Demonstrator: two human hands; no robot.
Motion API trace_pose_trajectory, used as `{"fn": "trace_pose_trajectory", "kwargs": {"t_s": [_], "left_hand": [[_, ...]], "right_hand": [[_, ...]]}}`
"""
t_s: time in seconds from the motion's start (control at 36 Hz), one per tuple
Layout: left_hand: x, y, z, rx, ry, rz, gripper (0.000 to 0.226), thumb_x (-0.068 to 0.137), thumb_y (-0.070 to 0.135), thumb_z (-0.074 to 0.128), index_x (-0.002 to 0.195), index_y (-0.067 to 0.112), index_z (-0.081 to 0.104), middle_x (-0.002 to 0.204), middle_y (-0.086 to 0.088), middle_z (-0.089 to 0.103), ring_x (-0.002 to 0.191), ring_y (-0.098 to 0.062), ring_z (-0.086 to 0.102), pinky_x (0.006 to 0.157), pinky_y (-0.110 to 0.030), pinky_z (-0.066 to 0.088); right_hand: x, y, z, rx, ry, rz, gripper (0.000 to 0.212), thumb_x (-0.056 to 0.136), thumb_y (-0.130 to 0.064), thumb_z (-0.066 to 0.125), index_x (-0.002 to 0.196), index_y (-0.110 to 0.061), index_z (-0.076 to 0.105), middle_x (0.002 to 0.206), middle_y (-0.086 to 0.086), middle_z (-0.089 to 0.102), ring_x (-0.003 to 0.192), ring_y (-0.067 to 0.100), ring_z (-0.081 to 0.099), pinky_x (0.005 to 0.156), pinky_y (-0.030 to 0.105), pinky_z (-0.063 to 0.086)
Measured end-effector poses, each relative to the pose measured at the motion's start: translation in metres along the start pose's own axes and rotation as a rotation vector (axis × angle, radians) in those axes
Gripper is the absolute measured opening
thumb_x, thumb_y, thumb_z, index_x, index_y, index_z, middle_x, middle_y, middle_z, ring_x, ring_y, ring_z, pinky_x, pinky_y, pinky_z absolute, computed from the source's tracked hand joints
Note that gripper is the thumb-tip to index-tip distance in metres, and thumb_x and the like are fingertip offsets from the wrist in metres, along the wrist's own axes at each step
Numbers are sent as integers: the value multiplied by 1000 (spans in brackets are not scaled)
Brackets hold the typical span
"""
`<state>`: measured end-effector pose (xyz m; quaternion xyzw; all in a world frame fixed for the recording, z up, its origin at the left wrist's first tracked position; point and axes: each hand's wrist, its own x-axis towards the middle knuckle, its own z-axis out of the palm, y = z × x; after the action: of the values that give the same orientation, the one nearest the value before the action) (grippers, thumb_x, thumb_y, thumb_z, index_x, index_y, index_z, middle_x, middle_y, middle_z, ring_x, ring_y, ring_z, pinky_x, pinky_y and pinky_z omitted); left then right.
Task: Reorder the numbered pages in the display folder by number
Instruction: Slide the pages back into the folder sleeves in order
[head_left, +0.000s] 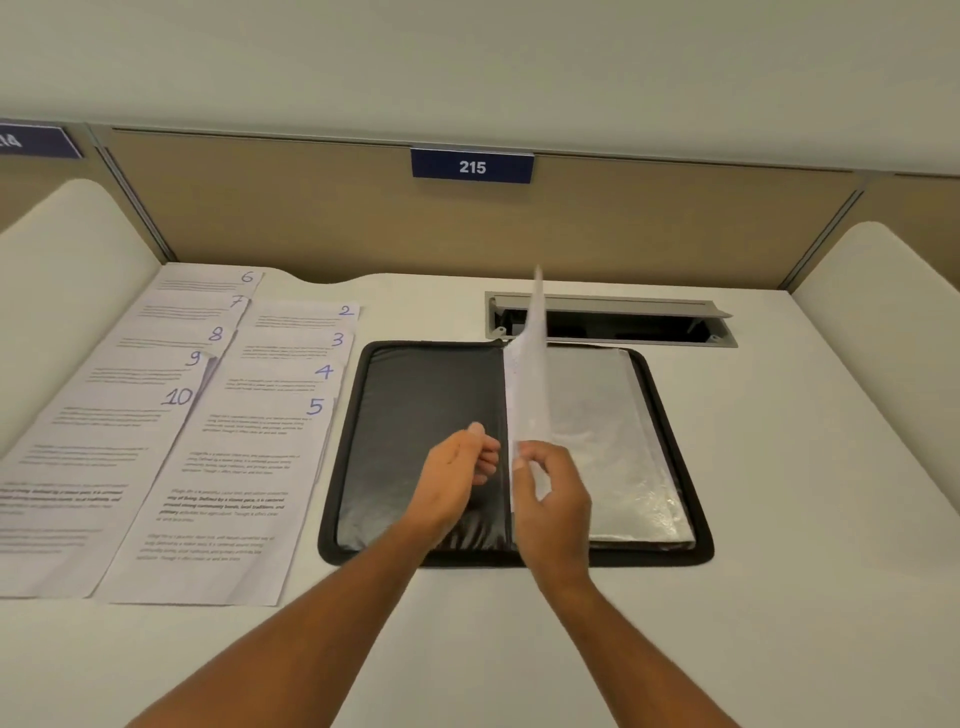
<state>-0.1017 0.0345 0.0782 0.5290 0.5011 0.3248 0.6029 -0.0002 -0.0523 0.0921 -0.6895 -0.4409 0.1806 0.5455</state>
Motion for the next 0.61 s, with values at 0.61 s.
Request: {"fn": "trace_pose_trajectory", "kwargs": {"t_s": [0.61], "left_hand": [[17, -57, -125, 490, 339, -136, 36, 93, 12, 66, 127, 17, 56, 106, -4, 67, 94, -18, 64, 83, -26, 49]], "right_hand": [[2, 56, 74, -758, -594, -9, 58, 108, -49, 34, 159, -22, 31, 169, 0, 20, 156, 19, 17, 126, 36, 20]]}}
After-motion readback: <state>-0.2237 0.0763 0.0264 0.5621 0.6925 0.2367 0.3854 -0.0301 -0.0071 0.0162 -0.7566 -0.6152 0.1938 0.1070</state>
